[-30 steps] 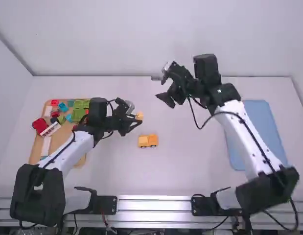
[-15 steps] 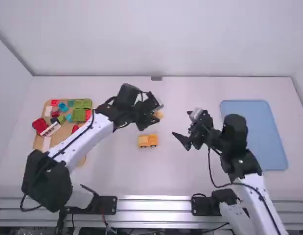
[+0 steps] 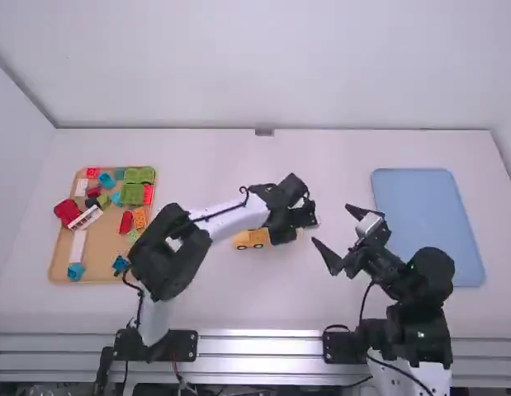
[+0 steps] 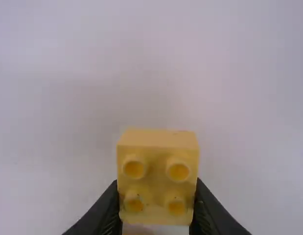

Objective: Assemble lego blocks to make yellow taxi

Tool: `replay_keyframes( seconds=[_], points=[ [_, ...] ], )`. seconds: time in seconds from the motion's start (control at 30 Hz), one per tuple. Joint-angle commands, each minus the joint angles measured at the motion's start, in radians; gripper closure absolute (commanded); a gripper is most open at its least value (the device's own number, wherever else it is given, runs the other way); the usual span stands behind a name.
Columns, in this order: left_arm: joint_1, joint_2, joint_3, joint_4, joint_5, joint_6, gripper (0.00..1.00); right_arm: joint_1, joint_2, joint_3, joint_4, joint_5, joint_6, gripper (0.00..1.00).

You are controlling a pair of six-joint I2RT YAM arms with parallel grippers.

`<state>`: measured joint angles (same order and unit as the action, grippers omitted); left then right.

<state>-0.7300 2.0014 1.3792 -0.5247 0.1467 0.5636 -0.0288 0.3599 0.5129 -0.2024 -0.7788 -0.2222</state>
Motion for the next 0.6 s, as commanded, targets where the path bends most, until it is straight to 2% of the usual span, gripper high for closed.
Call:
replay_keyframes(
  seconds=[0.0,0.1,0.17,0.37,0.43,0.5,0.53,0.57],
  points=[
    [0.014,0.027,0.020,-0.003,-0.047,0.013,0.98,-0.020,-0.014,-0.010,-0.004,-0.010,0.016,0.02],
    [0.015,0.047,0.020,0.005,-0.062,0.013,0.93,-0.037,-0.015,-0.010,-0.007,-0.011,0.017,0.02],
    [0.020,0.054,0.020,0.012,-0.058,0.028,0.84,-0.042,-0.013,-0.010,-0.008,-0.011,0.017,0.02],
    [0.016,0.067,0.020,0.029,-0.050,0.036,0.64,-0.042,-0.001,-0.010,-0.007,-0.014,0.016,0.02],
    [0.019,0.067,0.021,0.039,-0.024,0.055,0.49,-0.043,-0.001,-0.010,-0.007,-0.014,0.016,0.02],
    [0.022,0.067,0.021,0.048,0.011,0.089,0.44,-0.042,-0.001,-0.010,-0.002,-0.014,0.016,0.02],
    [0.022,0.067,0.021,0.050,0.023,0.099,0.37,-0.042,-0.001,-0.010,0.000,-0.014,0.017,0.02],
    [0.022,0.067,0.021,0.055,0.027,0.098,0.25,-0.042,-0.001,-0.010,0.009,-0.014,0.017,0.02]
  ],
)
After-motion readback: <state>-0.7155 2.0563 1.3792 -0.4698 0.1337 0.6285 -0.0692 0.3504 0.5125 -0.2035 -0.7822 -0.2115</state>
